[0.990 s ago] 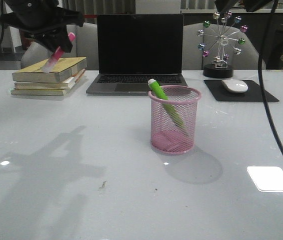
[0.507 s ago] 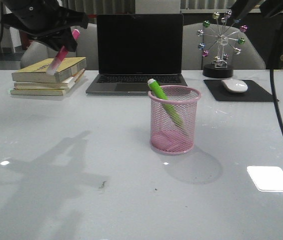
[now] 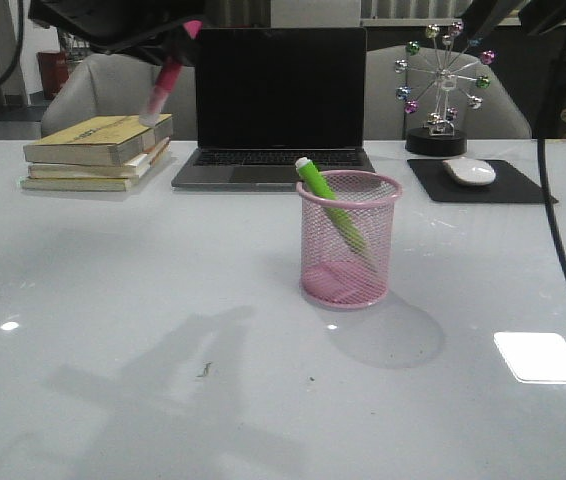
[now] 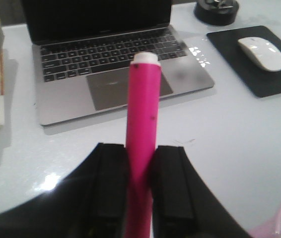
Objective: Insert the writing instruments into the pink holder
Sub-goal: 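Lift the pink highlighter with the left gripper and carry it over the holder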
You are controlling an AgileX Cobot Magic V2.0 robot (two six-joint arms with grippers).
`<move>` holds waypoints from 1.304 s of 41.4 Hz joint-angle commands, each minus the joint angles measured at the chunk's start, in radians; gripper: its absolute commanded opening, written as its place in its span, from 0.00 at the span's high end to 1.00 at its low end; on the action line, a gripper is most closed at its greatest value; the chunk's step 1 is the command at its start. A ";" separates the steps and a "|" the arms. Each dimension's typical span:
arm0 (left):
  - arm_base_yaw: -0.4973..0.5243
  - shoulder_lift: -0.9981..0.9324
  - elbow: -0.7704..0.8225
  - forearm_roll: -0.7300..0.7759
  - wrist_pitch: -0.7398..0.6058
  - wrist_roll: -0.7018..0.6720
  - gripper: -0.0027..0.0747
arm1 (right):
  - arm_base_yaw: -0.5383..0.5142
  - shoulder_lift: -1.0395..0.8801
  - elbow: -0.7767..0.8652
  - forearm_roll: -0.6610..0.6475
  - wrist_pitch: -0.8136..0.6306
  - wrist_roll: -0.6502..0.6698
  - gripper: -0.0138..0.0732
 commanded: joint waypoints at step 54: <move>-0.280 0.024 -0.026 -0.016 -0.421 0.000 0.84 | -0.214 -0.084 -0.029 -0.027 -0.037 -0.007 0.33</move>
